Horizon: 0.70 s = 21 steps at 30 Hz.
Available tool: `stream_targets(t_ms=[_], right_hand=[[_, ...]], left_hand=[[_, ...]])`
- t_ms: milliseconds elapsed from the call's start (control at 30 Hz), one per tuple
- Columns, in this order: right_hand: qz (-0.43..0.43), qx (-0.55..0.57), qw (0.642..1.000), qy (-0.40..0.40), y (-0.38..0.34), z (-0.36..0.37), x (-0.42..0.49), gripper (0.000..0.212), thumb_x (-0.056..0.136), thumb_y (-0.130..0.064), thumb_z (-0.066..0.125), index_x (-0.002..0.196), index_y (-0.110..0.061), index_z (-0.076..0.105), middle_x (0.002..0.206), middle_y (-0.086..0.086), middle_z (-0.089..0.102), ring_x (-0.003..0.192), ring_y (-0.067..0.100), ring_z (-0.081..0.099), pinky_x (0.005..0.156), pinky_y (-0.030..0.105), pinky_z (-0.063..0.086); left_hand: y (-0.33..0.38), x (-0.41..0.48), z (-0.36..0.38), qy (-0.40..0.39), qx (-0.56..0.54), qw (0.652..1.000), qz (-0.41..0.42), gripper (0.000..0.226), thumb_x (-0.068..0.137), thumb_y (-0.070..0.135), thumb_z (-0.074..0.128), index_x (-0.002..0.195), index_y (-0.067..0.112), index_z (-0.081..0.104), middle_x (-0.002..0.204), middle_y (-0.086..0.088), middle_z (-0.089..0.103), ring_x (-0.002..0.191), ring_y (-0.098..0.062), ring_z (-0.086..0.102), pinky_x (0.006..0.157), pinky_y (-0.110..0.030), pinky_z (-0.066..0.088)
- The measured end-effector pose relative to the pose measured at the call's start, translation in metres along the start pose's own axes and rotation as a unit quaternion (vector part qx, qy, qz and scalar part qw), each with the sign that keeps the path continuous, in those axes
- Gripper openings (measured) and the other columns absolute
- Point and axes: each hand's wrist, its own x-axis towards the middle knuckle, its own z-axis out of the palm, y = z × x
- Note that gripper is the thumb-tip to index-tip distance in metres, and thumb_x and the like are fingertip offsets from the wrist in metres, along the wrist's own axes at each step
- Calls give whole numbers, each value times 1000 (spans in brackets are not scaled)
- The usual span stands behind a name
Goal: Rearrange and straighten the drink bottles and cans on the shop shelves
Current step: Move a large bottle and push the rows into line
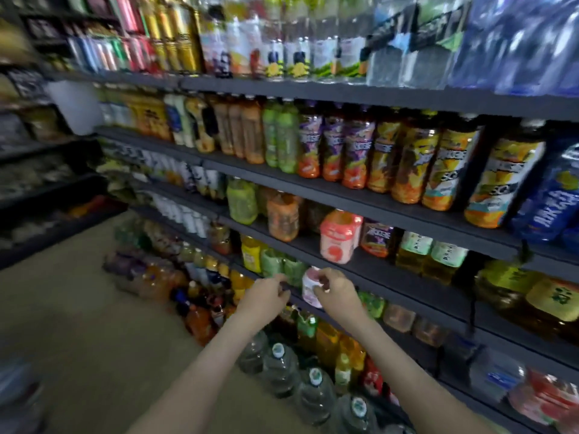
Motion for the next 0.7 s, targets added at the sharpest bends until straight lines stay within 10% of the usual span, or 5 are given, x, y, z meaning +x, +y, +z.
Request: stream_targets(t_ms=[700], right_hand=[[-81,7,996,-21,-236,240,284,19,95,-16,56,113,-12,60,110,4,58,99,18,56,83,26,46]], left_hand=[[-314,165,-214,72,23,996,-52,37,99,30,46,135,21,48,115,-2,66,90,-18,63,70,-32,54]])
